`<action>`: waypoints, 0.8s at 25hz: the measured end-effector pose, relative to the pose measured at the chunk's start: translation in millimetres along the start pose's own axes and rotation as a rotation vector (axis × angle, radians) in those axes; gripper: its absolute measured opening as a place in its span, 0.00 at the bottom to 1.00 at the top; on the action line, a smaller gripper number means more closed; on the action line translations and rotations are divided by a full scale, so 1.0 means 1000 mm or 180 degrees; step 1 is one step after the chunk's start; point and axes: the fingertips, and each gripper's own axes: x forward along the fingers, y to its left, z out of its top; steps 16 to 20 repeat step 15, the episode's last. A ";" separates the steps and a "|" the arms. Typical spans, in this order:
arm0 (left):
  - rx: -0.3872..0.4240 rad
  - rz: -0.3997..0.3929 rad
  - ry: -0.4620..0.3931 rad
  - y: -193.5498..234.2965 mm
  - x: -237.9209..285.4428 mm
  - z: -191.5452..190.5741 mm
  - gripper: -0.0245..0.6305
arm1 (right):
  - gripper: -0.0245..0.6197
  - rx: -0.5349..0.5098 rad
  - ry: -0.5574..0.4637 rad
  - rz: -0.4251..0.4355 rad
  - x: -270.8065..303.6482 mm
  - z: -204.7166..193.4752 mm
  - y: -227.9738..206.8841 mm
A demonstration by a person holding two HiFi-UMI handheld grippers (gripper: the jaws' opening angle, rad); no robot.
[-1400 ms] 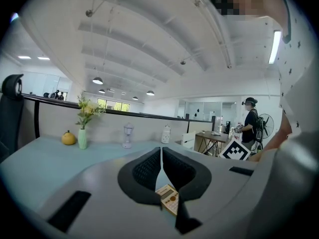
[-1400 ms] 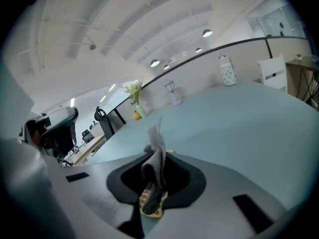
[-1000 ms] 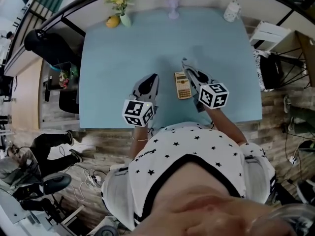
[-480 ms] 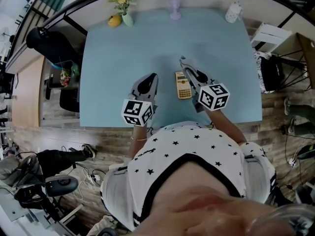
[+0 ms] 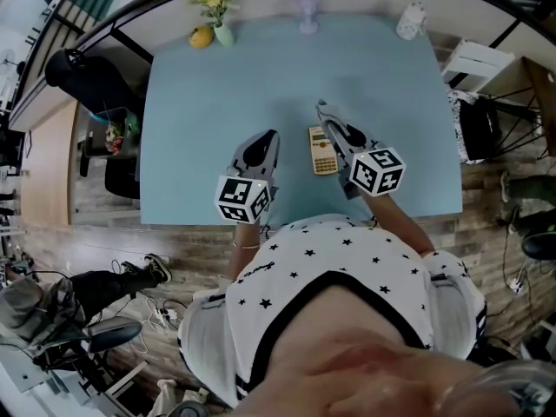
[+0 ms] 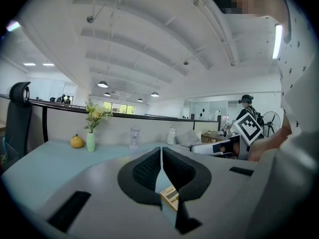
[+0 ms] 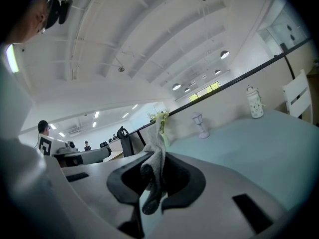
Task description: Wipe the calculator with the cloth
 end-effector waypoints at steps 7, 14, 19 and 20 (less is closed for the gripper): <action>-0.0001 -0.0002 0.0003 0.000 0.001 0.000 0.09 | 0.11 -0.0012 -0.0016 0.0014 0.000 0.004 0.000; -0.0001 0.0020 -0.0021 -0.002 -0.001 0.002 0.09 | 0.11 0.0020 -0.0038 0.0030 -0.003 0.007 0.002; -0.0004 0.0020 -0.0021 -0.002 -0.001 0.003 0.09 | 0.11 0.0024 -0.0041 0.0033 -0.003 0.007 0.002; -0.0004 0.0020 -0.0021 -0.002 -0.001 0.003 0.09 | 0.11 0.0024 -0.0041 0.0033 -0.003 0.007 0.002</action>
